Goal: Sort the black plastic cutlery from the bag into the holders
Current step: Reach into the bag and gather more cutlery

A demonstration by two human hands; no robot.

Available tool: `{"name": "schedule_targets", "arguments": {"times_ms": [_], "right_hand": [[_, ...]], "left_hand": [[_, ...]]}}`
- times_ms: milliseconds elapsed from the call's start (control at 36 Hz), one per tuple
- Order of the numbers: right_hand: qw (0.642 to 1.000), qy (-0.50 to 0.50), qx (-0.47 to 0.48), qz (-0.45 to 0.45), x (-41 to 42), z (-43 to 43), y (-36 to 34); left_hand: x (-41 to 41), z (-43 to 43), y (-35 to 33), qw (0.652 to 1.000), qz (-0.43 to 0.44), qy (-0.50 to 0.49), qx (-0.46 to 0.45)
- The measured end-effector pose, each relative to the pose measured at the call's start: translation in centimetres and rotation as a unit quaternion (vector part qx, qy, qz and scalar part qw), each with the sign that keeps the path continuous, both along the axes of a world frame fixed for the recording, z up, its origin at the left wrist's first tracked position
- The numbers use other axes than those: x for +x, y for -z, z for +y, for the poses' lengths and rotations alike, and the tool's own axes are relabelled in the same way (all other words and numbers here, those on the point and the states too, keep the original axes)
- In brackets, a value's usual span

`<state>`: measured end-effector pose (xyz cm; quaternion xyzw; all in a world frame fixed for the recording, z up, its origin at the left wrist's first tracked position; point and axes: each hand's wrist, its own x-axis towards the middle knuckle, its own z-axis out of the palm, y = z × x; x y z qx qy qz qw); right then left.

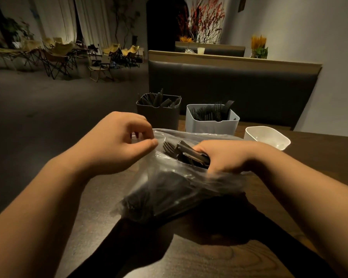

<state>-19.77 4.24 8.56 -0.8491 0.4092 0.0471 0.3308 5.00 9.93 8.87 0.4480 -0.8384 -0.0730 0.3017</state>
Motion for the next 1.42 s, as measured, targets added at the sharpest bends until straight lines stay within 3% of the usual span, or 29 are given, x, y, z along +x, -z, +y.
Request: {"name": "schedule_targets", "arguments": {"times_ms": [250,528,667,750,833,917,1028,1083,1111,1167,1222,1250,1333,1417], "right_hand": [[1.0,0.001,-0.029,-0.007,0.4,0.8,-0.1],[0.999,0.0,-0.034,-0.002,-0.1,0.9,0.1],[0.999,-0.012,-0.053,-0.002,0.0,1.3,0.3],[0.995,0.0,-0.088,-0.042,0.1,1.5,0.3],[0.988,0.034,-0.053,-0.141,-0.1,1.3,0.2],[0.969,0.069,-0.025,-0.235,-0.1,1.1,0.3],[0.927,0.112,0.012,-0.357,-0.5,0.6,0.3],[0.913,0.124,0.013,-0.388,-0.7,0.6,0.3],[0.906,0.132,0.014,-0.401,-0.9,0.6,0.5],[0.88,0.162,0.033,-0.446,-1.1,0.7,1.2],[0.843,0.202,0.062,-0.495,-1.1,1.0,2.0],[0.823,0.221,0.07,-0.518,-1.0,1.1,2.4],[0.783,0.275,0.077,-0.552,-1.2,1.5,3.7],[0.763,0.321,0.079,-0.555,-1.4,1.8,5.0]], "left_hand": [[-0.7,-0.2,1.0,0.997,0.041,-0.048,0.038],[-0.8,-0.4,0.6,0.988,0.104,0.001,0.117],[-1.1,-0.7,1.6,0.99,0.114,-0.05,0.065],[-1.3,-0.5,1.5,0.993,0.053,-0.061,0.083],[-1.3,-0.4,1.4,0.994,-0.027,-0.056,0.085],[-1.6,-0.3,0.9,0.994,-0.057,-0.048,0.086],[-2.4,-0.5,0.4,0.976,-0.186,-0.036,0.107],[-3.0,-0.3,0.1,0.976,-0.198,-0.041,0.082],[-3.4,-0.1,-0.1,0.986,-0.155,-0.044,0.046],[-5.0,0.6,-0.5,0.998,0.048,-0.043,0.017],[-7.1,1.3,-0.5,0.95,0.29,-0.005,0.113],[-8.3,1.6,-0.2,0.922,0.351,0.011,0.165],[-11.3,1.8,1.7,0.908,0.345,0.035,0.235],[-13.0,1.1,4.3,0.908,0.341,0.023,0.243]]}}
